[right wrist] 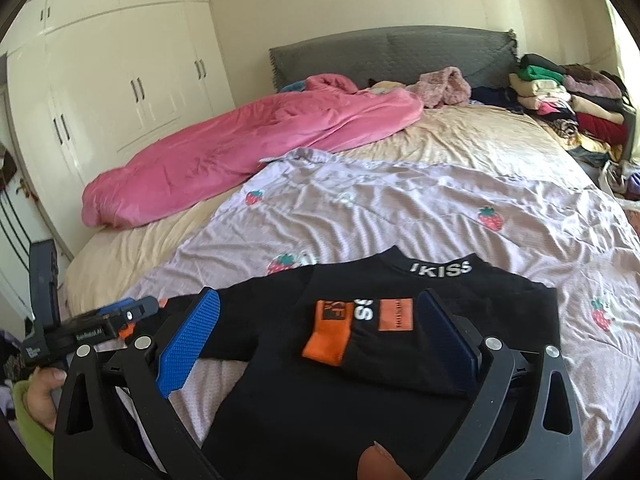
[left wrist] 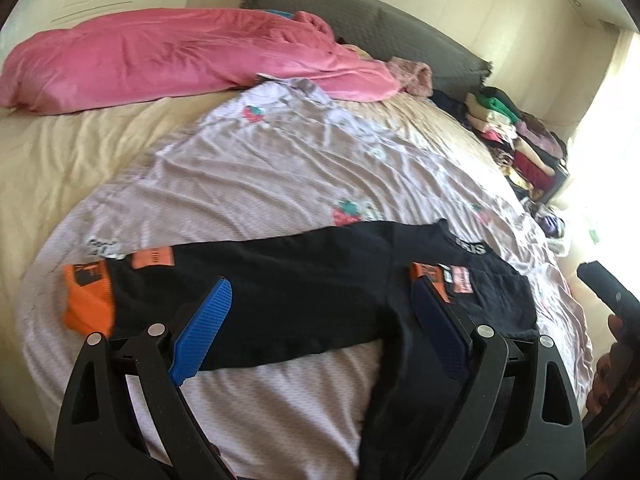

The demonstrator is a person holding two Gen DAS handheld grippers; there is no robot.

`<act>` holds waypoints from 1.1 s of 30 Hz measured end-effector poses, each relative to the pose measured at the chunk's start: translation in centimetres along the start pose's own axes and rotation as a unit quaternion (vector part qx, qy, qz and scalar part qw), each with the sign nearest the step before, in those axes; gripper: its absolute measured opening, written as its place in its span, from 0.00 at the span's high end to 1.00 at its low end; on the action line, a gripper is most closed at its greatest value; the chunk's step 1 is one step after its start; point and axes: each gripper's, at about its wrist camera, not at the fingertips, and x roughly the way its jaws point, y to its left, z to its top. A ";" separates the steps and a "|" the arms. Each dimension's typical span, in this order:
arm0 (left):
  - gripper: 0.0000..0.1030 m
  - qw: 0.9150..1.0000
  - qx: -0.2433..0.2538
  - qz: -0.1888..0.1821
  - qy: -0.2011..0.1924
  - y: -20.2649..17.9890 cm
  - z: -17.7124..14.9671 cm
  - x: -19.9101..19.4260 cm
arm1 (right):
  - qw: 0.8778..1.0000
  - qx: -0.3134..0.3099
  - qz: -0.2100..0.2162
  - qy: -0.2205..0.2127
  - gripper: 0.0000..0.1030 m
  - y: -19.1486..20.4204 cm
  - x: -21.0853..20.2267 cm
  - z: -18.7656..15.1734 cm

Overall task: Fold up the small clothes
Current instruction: 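Move the left tool to the other sleeve's orange cuff and grasp it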

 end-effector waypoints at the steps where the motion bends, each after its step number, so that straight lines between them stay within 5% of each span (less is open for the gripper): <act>1: 0.18 1.000 -0.002 0.004 -0.002 0.4 0.0 -0.1 | 1.000 -0.004 0.001 0.003 0.05 0.4 0.3 0.0; 20: 0.18 0.993 -0.066 0.093 -0.018 8.4 0.6 -1.3 | 0.996 -0.061 0.025 0.057 0.05 6.1 5.4 -2.6; 33: 0.18 0.980 -0.145 0.136 -0.004 15.7 0.0 -1.0 | 0.991 -0.098 0.040 0.087 0.05 9.1 7.3 -5.0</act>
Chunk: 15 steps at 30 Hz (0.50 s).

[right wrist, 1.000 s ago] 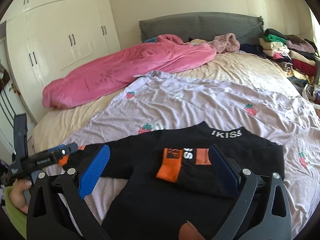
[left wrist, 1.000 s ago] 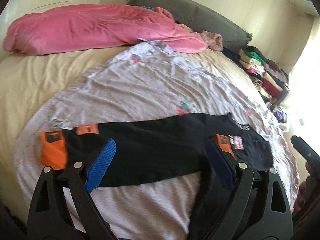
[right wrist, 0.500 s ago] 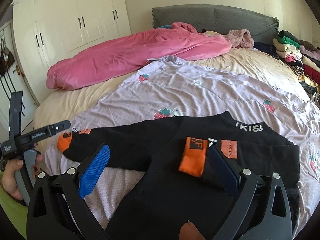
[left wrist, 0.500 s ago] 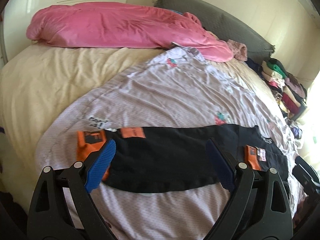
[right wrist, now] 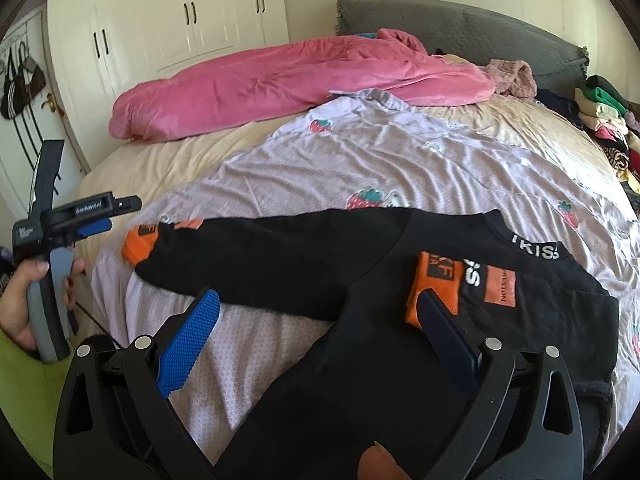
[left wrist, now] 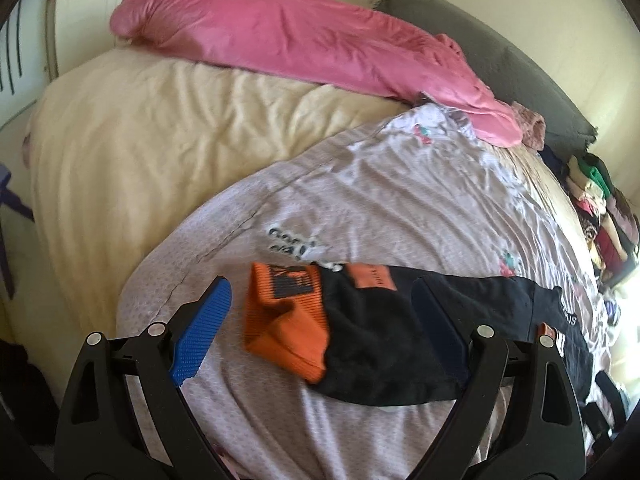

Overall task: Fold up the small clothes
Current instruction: 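Move the left tool to the other sleeve's orange cuff and grasp it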

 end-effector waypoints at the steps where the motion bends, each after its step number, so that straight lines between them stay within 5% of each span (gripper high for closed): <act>1: 0.18 1.000 -0.005 0.002 0.004 0.4 0.0 0.3 | 1.000 -0.001 0.002 0.002 0.05 0.1 0.2 -0.1; 11: 0.19 0.999 -0.016 0.008 0.039 1.2 -0.9 2.9 | 1.000 0.018 0.001 0.008 0.05 -1.0 0.3 -1.0; 15: 0.42 0.999 -0.015 0.005 0.048 1.1 -1.1 3.4 | 0.999 0.032 -0.004 0.010 0.05 -1.9 0.3 -1.4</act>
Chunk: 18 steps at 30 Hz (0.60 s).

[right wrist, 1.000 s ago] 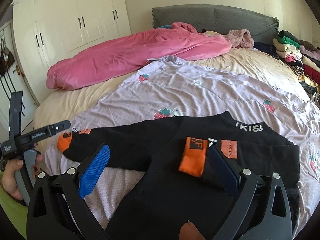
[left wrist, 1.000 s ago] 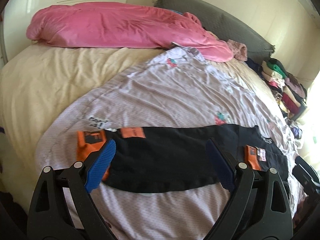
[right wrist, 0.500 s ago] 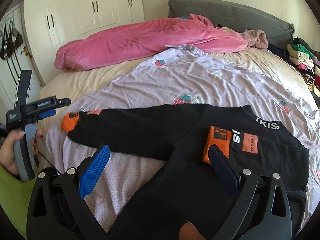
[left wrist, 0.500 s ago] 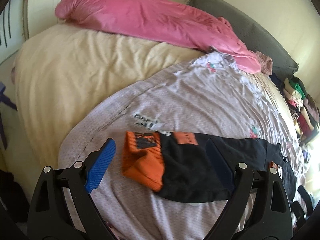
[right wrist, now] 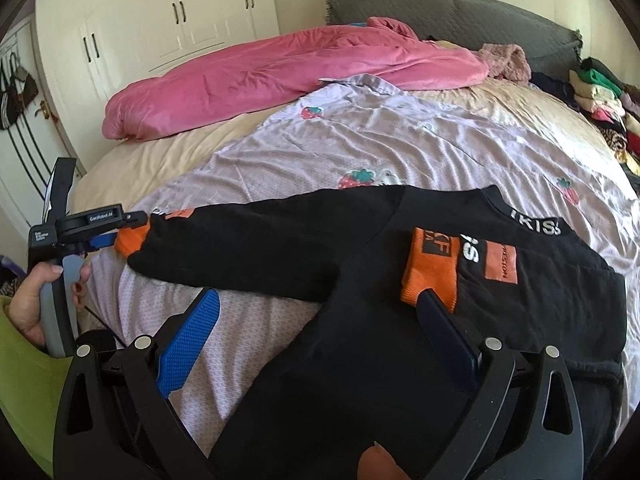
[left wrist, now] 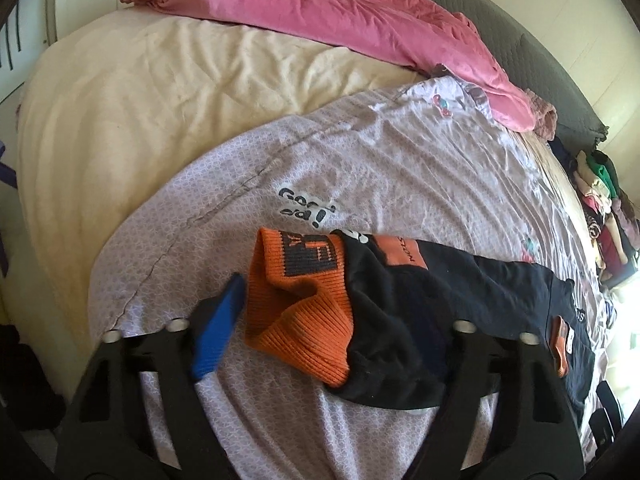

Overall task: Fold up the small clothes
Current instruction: 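Move the left tool to the other sleeve's orange cuff and grasp it, then fold the sleeve with the left tool across the body and release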

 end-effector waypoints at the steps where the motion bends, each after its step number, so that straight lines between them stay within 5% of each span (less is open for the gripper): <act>1: 0.46 1.000 0.000 0.000 -0.001 0.0 0.0 -0.1 | 1.000 0.002 -0.001 0.000 0.05 -0.2 0.0 -0.1; 6: 0.91 1.000 0.008 -0.002 -0.015 -0.3 0.0 -0.6 | 1.000 0.016 -0.006 -0.003 0.05 -1.5 -0.7 -0.5; 18: 0.95 0.992 0.064 -0.093 -0.062 -6.2 -0.7 -4.1 | 0.996 0.073 -0.025 -0.037 0.05 -6.5 -4.5 -2.2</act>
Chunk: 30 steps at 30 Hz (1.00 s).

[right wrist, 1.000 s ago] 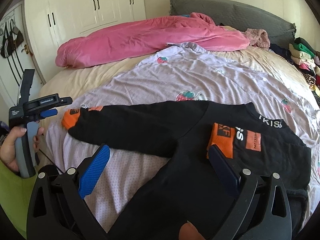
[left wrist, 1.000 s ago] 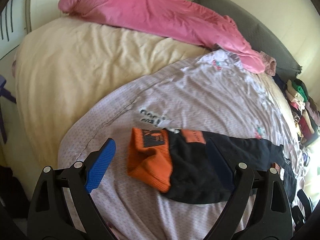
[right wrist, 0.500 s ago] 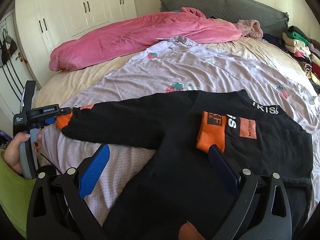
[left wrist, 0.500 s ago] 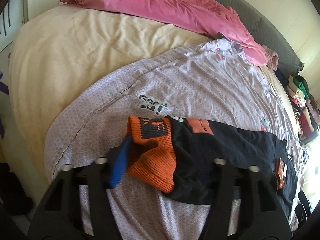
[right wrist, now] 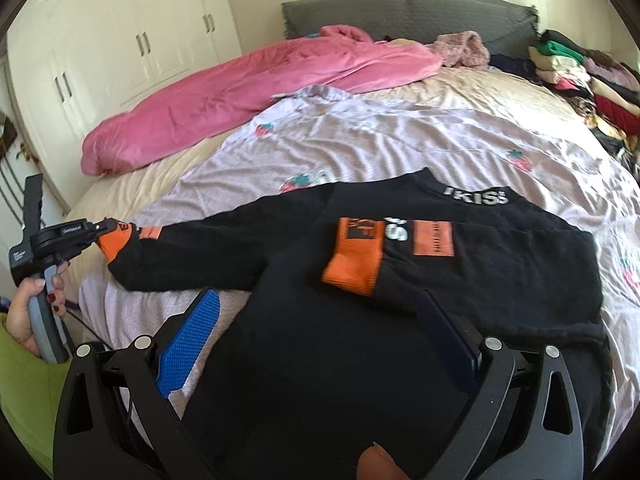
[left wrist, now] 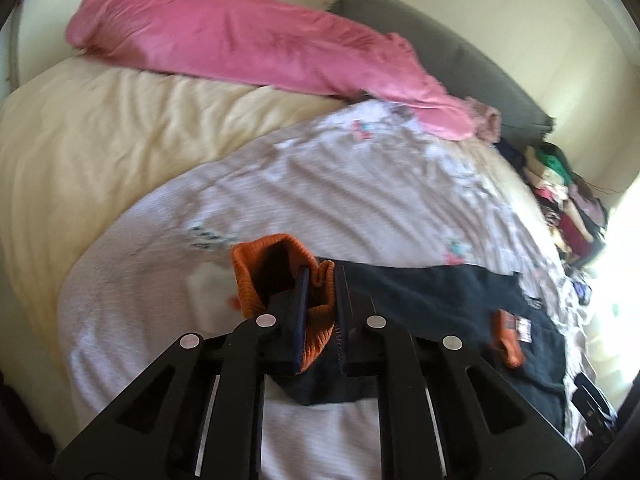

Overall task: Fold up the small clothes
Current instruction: 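Fold the sleeve with the left tool across the body and release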

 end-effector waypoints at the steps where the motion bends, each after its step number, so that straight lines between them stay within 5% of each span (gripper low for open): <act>1: 0.95 1.000 0.008 -0.009 -0.002 -1.0 -0.1 -0.2 | 1.000 0.005 -0.001 -0.003 0.05 -0.4 -0.2 0.0; 16: 0.95 0.984 0.141 -0.106 0.016 -15.2 -3.5 0.0 | 0.995 0.082 -0.022 -0.053 0.05 -7.1 -3.8 0.4; 30: 0.95 0.963 0.193 -0.179 0.064 -23.6 -6.9 2.5 | 0.985 0.143 -0.061 -0.080 0.05 -12.1 -6.2 0.3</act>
